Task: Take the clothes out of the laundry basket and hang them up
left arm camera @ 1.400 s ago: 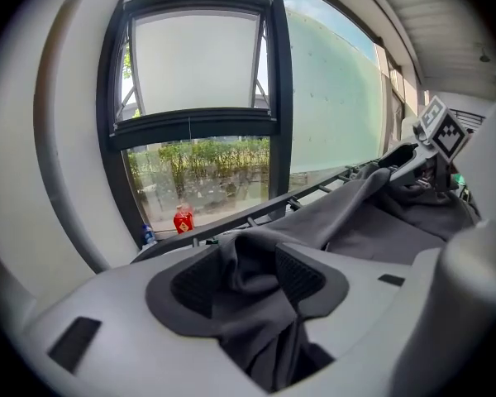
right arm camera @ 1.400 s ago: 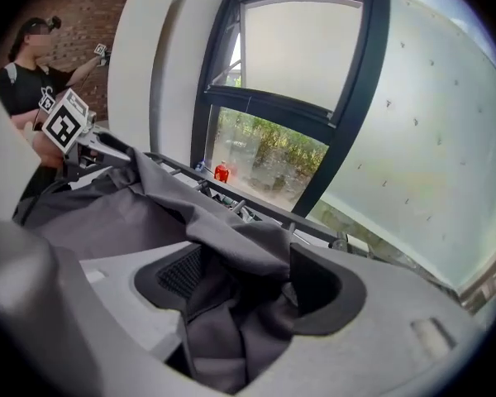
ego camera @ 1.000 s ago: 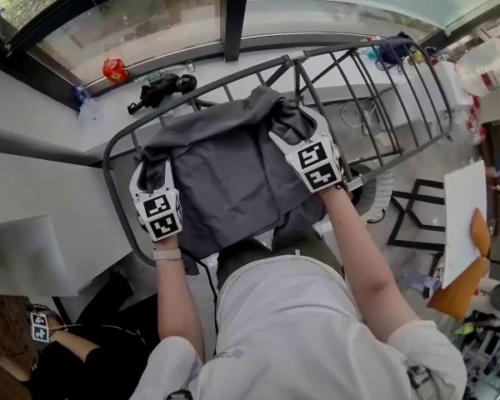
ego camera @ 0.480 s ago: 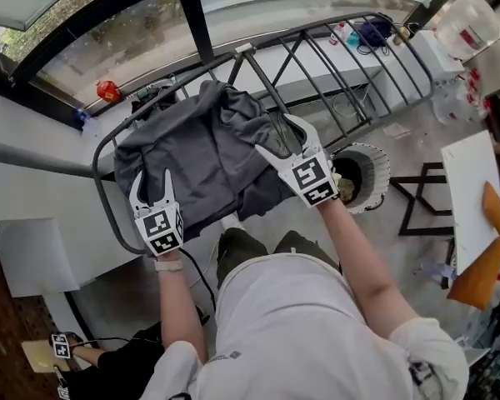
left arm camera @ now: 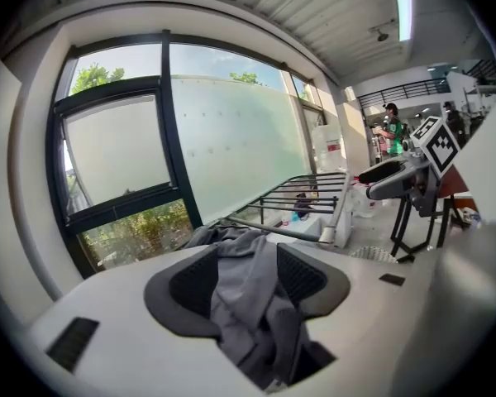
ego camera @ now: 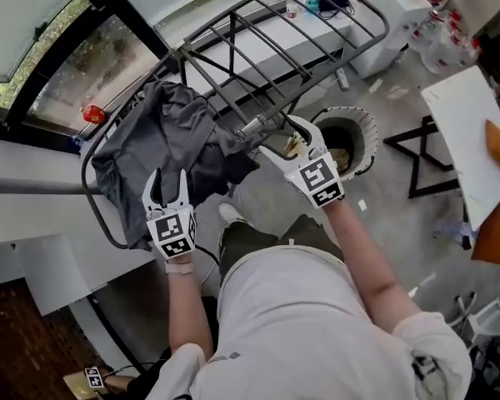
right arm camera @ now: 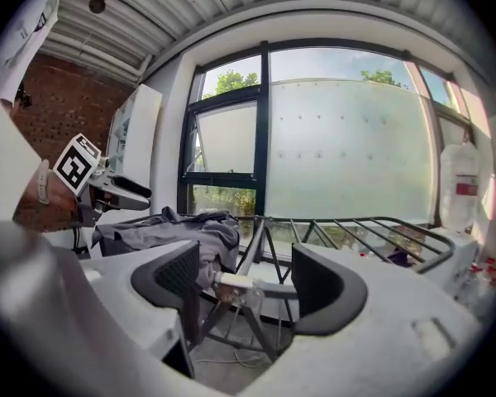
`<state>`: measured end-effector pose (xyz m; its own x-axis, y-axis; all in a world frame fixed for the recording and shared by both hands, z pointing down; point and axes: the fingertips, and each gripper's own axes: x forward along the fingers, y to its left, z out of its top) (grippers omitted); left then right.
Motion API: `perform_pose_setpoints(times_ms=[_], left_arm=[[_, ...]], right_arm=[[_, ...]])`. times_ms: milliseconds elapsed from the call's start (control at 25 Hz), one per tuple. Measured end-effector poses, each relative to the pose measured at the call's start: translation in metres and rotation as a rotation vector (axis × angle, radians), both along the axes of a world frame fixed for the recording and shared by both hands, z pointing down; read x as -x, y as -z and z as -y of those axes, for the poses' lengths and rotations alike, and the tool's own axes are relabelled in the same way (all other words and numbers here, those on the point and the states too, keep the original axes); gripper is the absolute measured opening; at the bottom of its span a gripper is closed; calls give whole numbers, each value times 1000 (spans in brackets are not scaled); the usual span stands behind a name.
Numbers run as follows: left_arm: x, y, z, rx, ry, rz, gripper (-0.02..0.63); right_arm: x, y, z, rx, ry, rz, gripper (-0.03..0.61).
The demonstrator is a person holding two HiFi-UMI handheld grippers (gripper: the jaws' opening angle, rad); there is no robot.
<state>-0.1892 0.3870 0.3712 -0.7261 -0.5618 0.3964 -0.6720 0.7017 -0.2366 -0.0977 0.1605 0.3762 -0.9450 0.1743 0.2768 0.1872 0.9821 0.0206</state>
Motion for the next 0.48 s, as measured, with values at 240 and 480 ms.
perform_pose_setpoints(times_ms=[240, 480], left_arm=[[-59, -18, 102, 51, -228, -45, 210], [-102, -60, 202, 109, -467, -124, 210]], right_arm=[[-94, -32, 75, 46, -191, -53, 342], [-174, -78, 140, 88, -407, -142, 342]])
